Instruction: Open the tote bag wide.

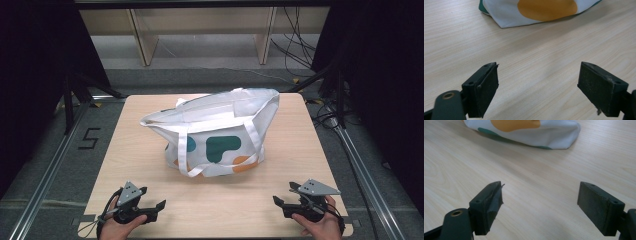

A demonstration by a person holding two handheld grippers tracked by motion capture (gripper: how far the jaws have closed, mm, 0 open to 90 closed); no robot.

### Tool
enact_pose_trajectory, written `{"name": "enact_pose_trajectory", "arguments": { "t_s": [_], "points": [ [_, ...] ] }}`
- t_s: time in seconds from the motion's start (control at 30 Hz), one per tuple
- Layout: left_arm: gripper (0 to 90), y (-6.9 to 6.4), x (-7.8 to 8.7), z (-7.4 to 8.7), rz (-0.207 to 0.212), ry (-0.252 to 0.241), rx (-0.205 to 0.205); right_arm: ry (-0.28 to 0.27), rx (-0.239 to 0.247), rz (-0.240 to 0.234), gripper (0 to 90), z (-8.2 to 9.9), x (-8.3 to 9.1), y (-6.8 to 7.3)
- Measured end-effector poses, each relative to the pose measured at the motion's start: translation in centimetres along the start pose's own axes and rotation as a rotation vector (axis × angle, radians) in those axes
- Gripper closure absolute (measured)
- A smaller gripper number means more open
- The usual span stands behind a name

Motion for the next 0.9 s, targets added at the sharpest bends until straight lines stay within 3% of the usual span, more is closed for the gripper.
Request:
{"name": "enact_pose_trajectory", "arguments": {
  "t_s": [0.1, 0.13, 0.2, 0.23, 0.43, 0.5, 0.57, 0.6, 0.63, 0.73, 0.77, 0.8, 0.83, 0.9],
  "points": [
    [15.6, -0.09, -0.09, 0.05, 0.002, 0.004, 0.011, -0.004, -0.009, 0.001, 21.2, 0.01, -0.06, 0.01],
    [15.5, 0.07, -0.03, 0.02, 0.001, 0.015, -0.019, -0.004, -0.011, -0.004, 21.2, 0.02, -0.12, 0.03],
    [15.5, -0.04, -0.07, 0.13, -0.006, 0.019, -0.002, -0.002, -0.010, -0.008, 21.2, 0.07, -0.12, 0.03],
    [15.5, 0.00, -0.07, 0.08, -0.003, 0.022, -0.021, -0.001, -0.010, -0.008, 21.2, 0.07, -0.13, 0.03],
    [15.4, -0.06, -0.11, 0.11, -0.002, 0.022, -0.011, 0.002, 0.006, 0.002, 21.2, 0.10, -0.11, -0.07],
    [15.5, -0.01, -0.07, 0.07, -0.004, 0.023, -0.024, 0.009, 0.000, -0.006, 21.0, 0.13, -0.13, -0.01],
    [15.4, -0.06, -0.17, 0.14, 0.000, 0.020, -0.013, 0.010, -0.009, -0.004, 20.9, 0.13, -0.07, -0.01],
    [15.4, 0.12, -0.02, 0.17, -0.003, 0.042, -0.036, -0.005, -0.012, -0.004, 20.6, 0.05, -0.14, 0.01],
    [15.5, -0.12, -0.17, 0.14, 0.000, 0.018, -0.007, -0.006, -0.009, -0.002, 20.4, 0.02, -0.15, 0.01],
    [15.7, -0.05, -0.04, 0.11, -0.002, 0.026, -0.018, -0.007, -0.008, 0.005, 20.4, 0.01, -0.13, 0.00],
    [15.9, 0.02, 0.01, 0.11, -0.001, 0.033, -0.025, -0.008, 0.000, 0.014, 20.7, -0.03, -0.12, -0.08],
    [16.8, -0.14, -0.05, 0.07, -0.001, 0.017, -0.013, 0.005, -0.034, -0.002, 23.3, -0.06, -0.04, 0.26],
    [18.3, -0.20, -0.07, 0.11, 0.000, 0.017, -0.006, -0.017, 0.002, 0.006, 26.9, -0.13, -0.11, -0.02],
    [19.1, -0.13, -0.08, 0.06, 0.004, 0.017, -0.026, -0.016, -0.004, -0.008, 27.4, -0.17, -0.09, 0.13]
  ]
}}
Point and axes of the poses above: each handheld gripper's, and its own axes: x roughly backward along the jaws, z roughly out of its underside, y roughly to its left, the point moved 5 cm from there along -x, roughly forward along the jaws, and after that the axes turned 15 degrees about x, right-handed, at the moved point
